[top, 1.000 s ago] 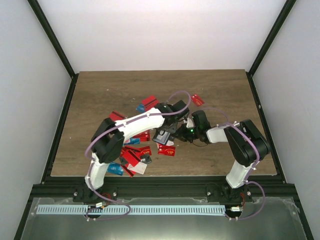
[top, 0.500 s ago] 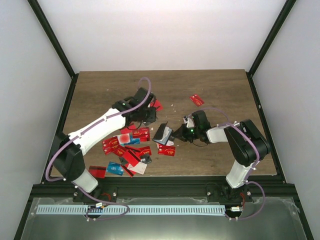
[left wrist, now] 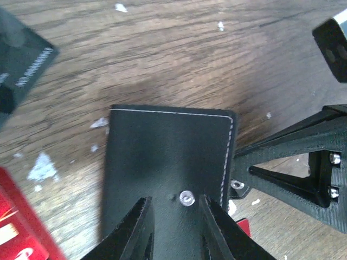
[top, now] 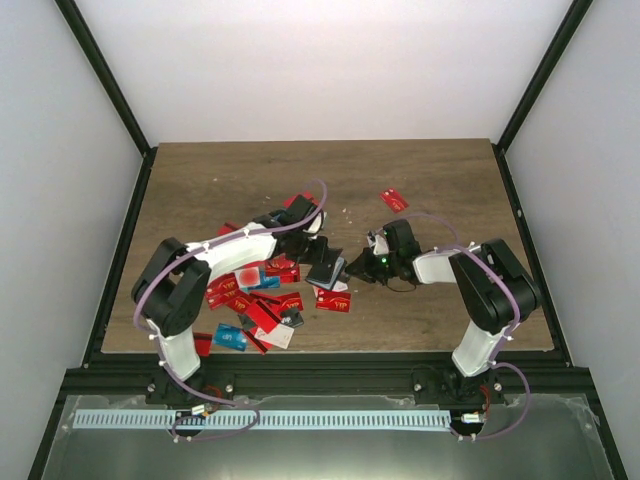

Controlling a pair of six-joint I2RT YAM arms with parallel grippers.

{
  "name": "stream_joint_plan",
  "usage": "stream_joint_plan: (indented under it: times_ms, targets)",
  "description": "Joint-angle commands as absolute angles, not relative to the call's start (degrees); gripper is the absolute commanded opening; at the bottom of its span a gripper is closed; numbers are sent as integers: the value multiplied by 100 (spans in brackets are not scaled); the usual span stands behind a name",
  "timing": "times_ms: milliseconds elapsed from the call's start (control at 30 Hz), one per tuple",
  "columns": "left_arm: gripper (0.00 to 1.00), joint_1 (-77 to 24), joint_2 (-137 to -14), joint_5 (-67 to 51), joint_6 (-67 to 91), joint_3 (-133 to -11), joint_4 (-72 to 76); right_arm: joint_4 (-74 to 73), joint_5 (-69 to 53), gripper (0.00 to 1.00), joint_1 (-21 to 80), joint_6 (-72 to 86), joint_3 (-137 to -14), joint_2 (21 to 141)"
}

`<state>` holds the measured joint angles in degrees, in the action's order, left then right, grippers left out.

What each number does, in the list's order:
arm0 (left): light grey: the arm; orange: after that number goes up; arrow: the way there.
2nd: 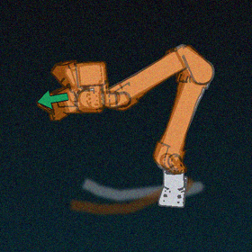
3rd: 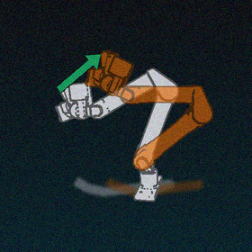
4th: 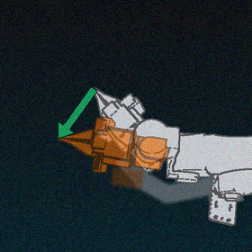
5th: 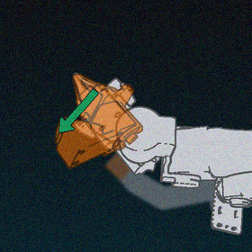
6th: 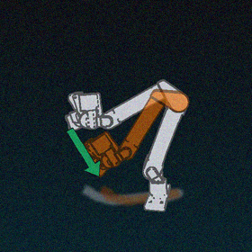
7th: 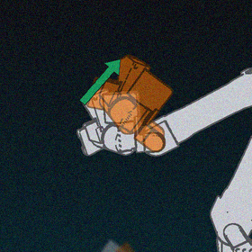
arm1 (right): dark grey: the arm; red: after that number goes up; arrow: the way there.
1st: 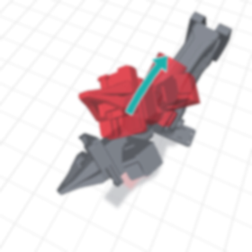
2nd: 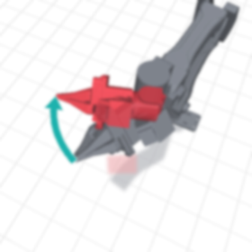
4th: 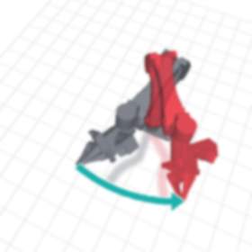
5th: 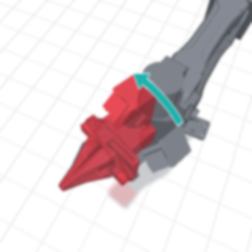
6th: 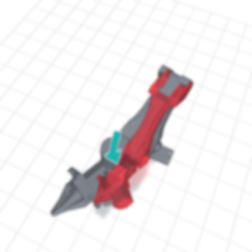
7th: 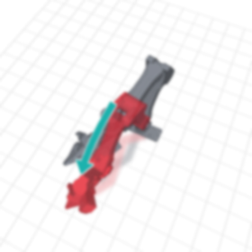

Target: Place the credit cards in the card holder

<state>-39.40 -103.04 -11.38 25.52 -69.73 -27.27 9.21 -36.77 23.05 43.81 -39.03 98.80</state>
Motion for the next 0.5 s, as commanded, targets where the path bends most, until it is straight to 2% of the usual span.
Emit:
stream_joint_plan:
  times_ms: [0,467]
  targets:
    - [25,-3993,-10601,-1662,2318,-7022,-2313,516,-3413,1,2245,4236,-4066,9799]
    - [24,-4143,-11150,-1148,2048,-7158,-2596,39,-3291,1,2252,4308,-4279,9270]
